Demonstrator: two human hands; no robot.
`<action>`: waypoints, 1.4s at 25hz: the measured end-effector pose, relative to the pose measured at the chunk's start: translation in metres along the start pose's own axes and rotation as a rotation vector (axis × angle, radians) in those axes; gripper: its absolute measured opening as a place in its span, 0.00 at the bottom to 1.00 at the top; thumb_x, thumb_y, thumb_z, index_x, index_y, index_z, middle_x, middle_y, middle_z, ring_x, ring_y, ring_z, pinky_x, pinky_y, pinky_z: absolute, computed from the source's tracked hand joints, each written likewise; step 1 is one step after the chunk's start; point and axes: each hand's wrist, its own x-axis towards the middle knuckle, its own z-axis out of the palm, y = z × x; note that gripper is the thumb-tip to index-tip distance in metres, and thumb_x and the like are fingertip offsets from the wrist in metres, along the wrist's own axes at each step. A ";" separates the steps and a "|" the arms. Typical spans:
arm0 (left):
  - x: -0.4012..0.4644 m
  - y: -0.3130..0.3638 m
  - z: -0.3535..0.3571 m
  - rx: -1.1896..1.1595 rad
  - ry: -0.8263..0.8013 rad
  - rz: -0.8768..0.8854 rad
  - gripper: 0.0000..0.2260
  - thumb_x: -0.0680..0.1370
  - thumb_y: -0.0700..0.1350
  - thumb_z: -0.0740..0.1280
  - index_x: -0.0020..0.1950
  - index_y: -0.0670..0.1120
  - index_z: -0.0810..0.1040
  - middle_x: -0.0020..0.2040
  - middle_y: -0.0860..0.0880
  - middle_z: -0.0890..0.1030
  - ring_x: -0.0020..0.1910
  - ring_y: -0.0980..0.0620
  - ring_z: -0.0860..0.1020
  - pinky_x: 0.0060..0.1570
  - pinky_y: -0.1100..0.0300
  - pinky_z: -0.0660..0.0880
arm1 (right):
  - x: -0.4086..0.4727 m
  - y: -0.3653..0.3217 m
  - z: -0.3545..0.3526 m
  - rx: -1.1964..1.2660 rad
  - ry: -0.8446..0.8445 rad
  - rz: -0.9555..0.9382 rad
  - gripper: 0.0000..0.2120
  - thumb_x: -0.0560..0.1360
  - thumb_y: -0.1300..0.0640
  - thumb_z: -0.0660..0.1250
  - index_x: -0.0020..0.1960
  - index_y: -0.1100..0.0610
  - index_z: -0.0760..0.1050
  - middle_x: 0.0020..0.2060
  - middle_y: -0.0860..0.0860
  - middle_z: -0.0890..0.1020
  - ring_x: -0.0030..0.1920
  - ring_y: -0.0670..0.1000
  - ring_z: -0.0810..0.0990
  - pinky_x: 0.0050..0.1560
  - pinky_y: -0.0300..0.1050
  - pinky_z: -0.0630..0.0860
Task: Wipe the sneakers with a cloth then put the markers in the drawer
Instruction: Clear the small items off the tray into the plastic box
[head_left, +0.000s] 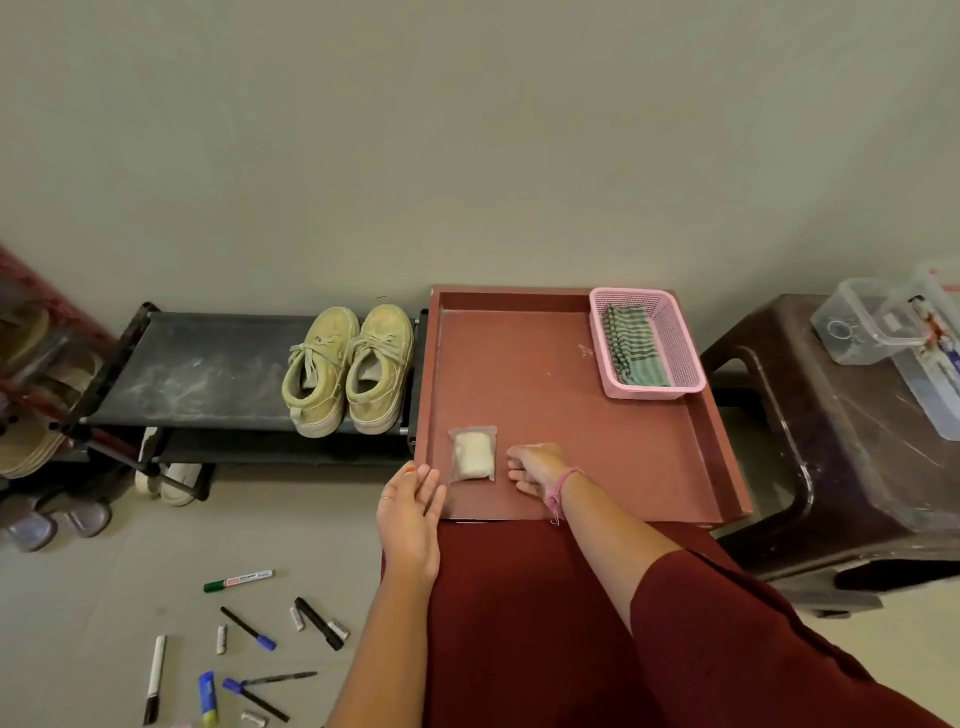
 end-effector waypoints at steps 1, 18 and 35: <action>0.002 0.000 0.001 -0.004 0.006 -0.007 0.10 0.83 0.40 0.59 0.63 0.41 0.72 0.54 0.45 0.79 0.55 0.50 0.79 0.60 0.52 0.74 | 0.005 0.001 0.006 -0.056 -0.028 0.010 0.11 0.77 0.55 0.64 0.57 0.58 0.76 0.44 0.51 0.78 0.43 0.47 0.77 0.42 0.43 0.75; 0.004 -0.002 0.001 0.037 -0.035 0.024 0.12 0.82 0.39 0.60 0.66 0.39 0.72 0.52 0.45 0.80 0.52 0.51 0.79 0.53 0.58 0.75 | -0.015 -0.002 0.011 0.227 -0.063 -0.015 0.05 0.75 0.59 0.70 0.45 0.56 0.73 0.35 0.51 0.78 0.24 0.41 0.76 0.28 0.34 0.77; -0.090 -0.025 0.085 0.442 -0.414 0.122 0.05 0.75 0.39 0.71 0.49 0.40 0.79 0.35 0.47 0.81 0.32 0.57 0.76 0.35 0.67 0.76 | -0.140 -0.006 -0.133 0.341 -0.335 -0.394 0.20 0.71 0.71 0.69 0.61 0.62 0.75 0.54 0.57 0.82 0.49 0.49 0.83 0.47 0.38 0.80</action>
